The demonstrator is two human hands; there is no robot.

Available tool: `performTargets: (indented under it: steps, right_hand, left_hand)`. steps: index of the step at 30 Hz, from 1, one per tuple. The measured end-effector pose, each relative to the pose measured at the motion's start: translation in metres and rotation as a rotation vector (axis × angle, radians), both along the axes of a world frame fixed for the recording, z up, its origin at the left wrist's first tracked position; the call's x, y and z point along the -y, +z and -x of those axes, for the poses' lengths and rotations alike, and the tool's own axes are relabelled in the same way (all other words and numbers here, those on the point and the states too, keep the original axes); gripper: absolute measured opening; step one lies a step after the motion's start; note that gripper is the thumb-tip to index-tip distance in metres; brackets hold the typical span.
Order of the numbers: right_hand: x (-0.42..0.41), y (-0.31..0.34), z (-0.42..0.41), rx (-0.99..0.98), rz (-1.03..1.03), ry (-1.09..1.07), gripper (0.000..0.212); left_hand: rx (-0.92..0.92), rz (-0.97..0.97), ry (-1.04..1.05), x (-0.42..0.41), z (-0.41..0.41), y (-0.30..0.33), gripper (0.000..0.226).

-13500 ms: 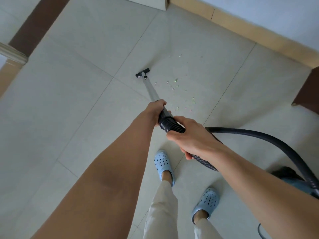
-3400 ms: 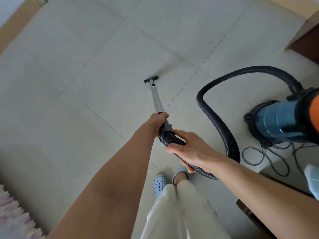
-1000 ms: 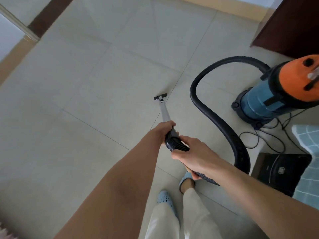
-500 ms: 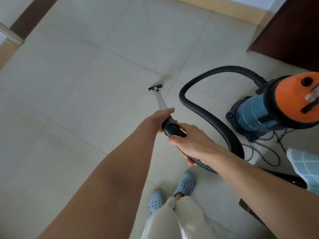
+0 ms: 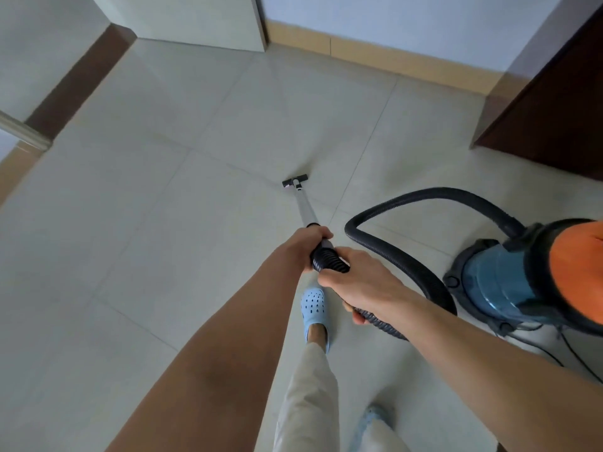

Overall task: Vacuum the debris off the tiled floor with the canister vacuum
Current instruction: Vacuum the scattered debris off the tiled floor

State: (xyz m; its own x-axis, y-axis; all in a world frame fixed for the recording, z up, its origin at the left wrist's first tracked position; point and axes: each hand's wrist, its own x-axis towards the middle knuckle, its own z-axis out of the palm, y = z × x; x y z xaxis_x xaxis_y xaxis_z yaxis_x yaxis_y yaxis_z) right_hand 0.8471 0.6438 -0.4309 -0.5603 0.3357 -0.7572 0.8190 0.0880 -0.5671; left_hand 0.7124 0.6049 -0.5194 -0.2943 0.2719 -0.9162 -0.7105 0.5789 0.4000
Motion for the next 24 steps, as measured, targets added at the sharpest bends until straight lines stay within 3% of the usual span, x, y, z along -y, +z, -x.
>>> performTargets:
  steps: [13,24]
  right_hand:
    - [-0.107,-0.02,0.209,-0.029,0.078,-0.105,0.019]
    - [-0.159,-0.033,0.256,-0.019,0.036,-0.157,0.026]
  left_hand:
    - [-0.061,0.064,-0.103,-0.115,0.209,-0.001,0.013]
    - [-0.068,0.041,-0.135,-0.178,0.256,-0.014,0.013]
